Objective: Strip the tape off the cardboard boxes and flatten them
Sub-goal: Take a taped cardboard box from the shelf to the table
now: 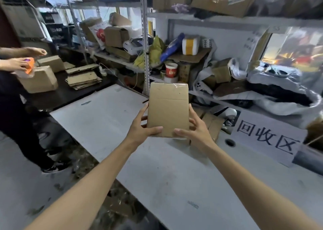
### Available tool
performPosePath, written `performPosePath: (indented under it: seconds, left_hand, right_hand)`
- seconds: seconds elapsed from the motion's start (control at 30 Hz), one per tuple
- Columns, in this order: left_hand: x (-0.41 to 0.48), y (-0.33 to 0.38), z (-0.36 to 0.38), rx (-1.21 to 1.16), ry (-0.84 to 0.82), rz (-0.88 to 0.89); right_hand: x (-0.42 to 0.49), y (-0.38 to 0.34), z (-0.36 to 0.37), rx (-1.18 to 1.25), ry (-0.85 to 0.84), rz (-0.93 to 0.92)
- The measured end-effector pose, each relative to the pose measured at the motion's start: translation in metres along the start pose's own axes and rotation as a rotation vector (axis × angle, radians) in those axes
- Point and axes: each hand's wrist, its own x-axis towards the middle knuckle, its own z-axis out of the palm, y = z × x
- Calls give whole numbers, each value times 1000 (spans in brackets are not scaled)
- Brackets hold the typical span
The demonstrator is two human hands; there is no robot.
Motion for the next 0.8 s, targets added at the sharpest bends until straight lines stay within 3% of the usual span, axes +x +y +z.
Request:
performPosePath:
  seconds: [0.4,0.8]
  left_hand:
    - [52,-126,-7,-97,-232,173]
    - [-19,-200,24,-117,-404,279]
  right_hand:
    - [-5,107,57,-152,355,-65]
    - [-118,165,88,-230,546,-72]
